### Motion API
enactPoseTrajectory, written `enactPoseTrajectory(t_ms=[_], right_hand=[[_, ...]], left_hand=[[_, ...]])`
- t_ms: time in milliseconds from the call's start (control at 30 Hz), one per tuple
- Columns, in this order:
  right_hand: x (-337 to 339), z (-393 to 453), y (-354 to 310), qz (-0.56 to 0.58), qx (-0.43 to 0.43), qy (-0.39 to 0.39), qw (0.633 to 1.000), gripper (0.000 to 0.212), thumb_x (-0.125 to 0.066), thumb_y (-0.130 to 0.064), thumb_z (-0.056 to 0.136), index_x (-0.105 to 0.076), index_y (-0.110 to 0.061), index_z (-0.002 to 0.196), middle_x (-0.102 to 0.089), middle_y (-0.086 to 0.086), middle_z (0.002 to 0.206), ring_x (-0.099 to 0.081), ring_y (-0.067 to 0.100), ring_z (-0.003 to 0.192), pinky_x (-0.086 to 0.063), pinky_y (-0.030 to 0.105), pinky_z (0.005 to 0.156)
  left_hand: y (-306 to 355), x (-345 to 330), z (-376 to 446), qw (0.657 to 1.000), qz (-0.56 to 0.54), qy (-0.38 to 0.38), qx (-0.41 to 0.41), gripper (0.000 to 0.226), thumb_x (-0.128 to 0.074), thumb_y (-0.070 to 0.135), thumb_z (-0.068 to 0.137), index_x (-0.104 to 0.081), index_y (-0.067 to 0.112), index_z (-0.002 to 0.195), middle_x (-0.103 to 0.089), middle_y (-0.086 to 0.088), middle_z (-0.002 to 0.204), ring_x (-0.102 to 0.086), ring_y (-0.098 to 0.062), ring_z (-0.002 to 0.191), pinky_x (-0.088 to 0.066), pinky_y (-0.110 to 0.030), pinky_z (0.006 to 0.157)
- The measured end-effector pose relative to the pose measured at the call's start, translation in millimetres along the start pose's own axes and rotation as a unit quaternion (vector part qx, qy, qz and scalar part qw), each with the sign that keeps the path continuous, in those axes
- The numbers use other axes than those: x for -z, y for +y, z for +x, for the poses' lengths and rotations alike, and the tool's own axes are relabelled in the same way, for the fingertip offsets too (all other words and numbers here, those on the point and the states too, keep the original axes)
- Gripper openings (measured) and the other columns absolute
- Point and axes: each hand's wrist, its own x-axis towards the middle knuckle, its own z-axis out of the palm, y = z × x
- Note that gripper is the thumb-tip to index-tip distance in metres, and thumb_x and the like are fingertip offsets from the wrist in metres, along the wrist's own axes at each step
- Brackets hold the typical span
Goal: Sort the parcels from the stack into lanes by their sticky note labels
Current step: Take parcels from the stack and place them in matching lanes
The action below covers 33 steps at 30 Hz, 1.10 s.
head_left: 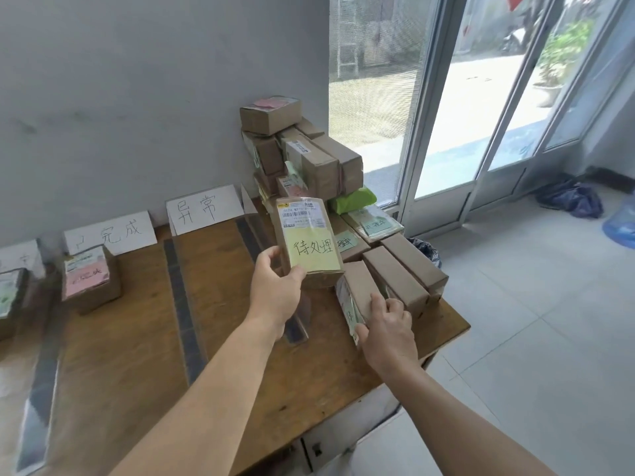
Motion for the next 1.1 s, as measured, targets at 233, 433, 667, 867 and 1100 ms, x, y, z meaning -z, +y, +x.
enactPoseTrajectory(t_ms=[233, 433, 667, 867, 1100], right_hand=[[9.2, -16.1, -8.0, 0.171, -0.010, 0.106, 0.979, 0.048, -0.059, -0.026, 0.091, -0.039, -0.019, 0.134, -0.046, 0.010, 0.125, -0.042, 0.024, 0.113, -0.043, 0.039, 0.097], [33.6, -21.3, -7.0, 0.247, -0.023, 0.176, 0.953, 0.046, -0.057, -0.024, 0.093, -0.040, -0.021, 0.135, -0.053, 0.007, 0.123, -0.053, 0.020, 0.105, -0.046, 0.031, 0.086], [68.9, -32.9, 4.0, 0.317, 0.008, 0.168, 0.933, 0.043, -0.054, -0.026, 0.095, -0.038, -0.027, 0.135, -0.056, 0.004, 0.124, -0.057, 0.020, 0.108, -0.050, 0.028, 0.080], [88.8, -44.6, 11.3, 0.385, 0.042, 0.124, 0.914, 0.041, -0.054, -0.027, 0.095, -0.040, -0.026, 0.134, -0.062, 0.000, 0.114, -0.064, 0.008, 0.094, -0.055, 0.026, 0.074], [88.6, -49.7, -10.1, 0.447, 0.095, 0.039, 0.889, 0.031, -0.054, -0.026, 0.095, -0.051, -0.023, 0.126, -0.069, -0.005, 0.102, -0.068, 0.006, 0.091, -0.057, 0.025, 0.071]], left_hand=[[-7.4, 13.7, 3.3, 0.999, 0.004, -0.031, -0.011, 0.048, -0.060, 0.020, 0.092, -0.039, 0.030, 0.134, -0.059, 0.006, 0.122, -0.054, -0.006, 0.099, -0.039, -0.012, 0.057], [-11.3, 19.7, -6.2, 0.998, -0.002, -0.054, -0.011, 0.049, -0.058, 0.019, 0.093, -0.037, 0.032, 0.136, -0.059, 0.006, 0.121, -0.053, -0.006, 0.100, -0.039, -0.016, 0.065], [-5.9, 14.0, -39.9, 0.999, -0.013, -0.050, -0.012, 0.045, -0.056, 0.018, 0.095, -0.039, 0.038, 0.131, -0.060, 0.014, 0.107, -0.055, -0.002, 0.078, -0.040, -0.009, 0.041], [-2.1, 23.5, -75.6, 0.998, -0.029, -0.050, -0.014, 0.044, -0.053, 0.017, 0.096, -0.038, 0.042, 0.129, -0.060, 0.013, 0.113, -0.051, -0.008, 0.108, -0.045, -0.021, 0.067], [6.0, 65.0, -106.5, 0.999, -0.037, -0.011, -0.028, 0.045, -0.053, 0.018, 0.096, -0.038, 0.046, 0.128, -0.061, 0.013, 0.118, -0.051, -0.010, 0.114, -0.043, -0.045, 0.101]])
